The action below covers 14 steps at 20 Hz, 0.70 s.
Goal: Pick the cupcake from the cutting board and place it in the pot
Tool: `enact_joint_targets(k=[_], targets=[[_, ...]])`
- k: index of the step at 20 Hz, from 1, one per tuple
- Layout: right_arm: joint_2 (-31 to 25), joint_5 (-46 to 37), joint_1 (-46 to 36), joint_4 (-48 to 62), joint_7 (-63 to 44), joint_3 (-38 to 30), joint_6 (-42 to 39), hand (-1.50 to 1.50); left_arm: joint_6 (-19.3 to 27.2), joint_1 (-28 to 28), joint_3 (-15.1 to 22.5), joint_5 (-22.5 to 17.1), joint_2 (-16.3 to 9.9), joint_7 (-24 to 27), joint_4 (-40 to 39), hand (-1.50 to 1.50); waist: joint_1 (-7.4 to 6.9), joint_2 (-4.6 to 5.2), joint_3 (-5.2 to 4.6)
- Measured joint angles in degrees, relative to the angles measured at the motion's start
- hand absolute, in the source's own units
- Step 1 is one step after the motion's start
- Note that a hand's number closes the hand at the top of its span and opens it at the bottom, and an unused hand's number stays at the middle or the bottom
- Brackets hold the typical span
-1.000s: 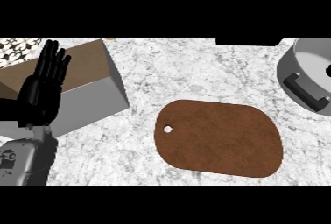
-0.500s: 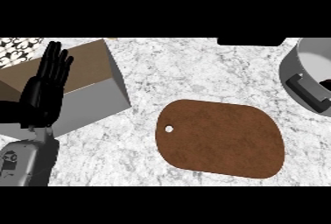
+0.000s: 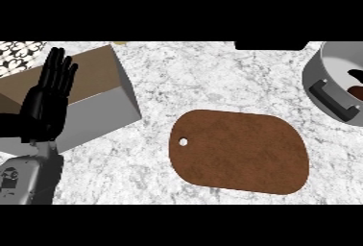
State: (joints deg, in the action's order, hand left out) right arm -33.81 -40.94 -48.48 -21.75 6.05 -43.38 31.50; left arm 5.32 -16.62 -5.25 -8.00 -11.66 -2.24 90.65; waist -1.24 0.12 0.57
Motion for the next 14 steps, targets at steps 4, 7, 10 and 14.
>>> enact_joint_targets(k=[4,7,10,14], targets=[[-0.48,6.66,1.12,-1.10,4.69,-4.95,-0.56,-1.50,-0.05,0.41,-0.17,0.10,0.05,0.34,0.33,0.00,0.27,-0.09,0.00],[-1.56,10.56,2.30,-1.89,8.27,-7.69,-0.63,-1.50,-0.27,0.48,-0.34,0.06,-0.03,0.26,0.35,0.00,0.36,-0.15,0.01],[-2.80,14.70,5.12,-2.83,12.67,-10.40,-2.40,-1.50,0.01,0.19,-0.67,0.35,-0.12,0.01,0.01,0.00,0.69,-0.24,-0.02],[-4.77,19.98,9.21,-3.75,17.17,-13.50,-6.08,-1.50,-0.07,0.74,-0.83,0.24,0.04,-0.31,0.65,0.00,0.90,-0.32,-0.10]])
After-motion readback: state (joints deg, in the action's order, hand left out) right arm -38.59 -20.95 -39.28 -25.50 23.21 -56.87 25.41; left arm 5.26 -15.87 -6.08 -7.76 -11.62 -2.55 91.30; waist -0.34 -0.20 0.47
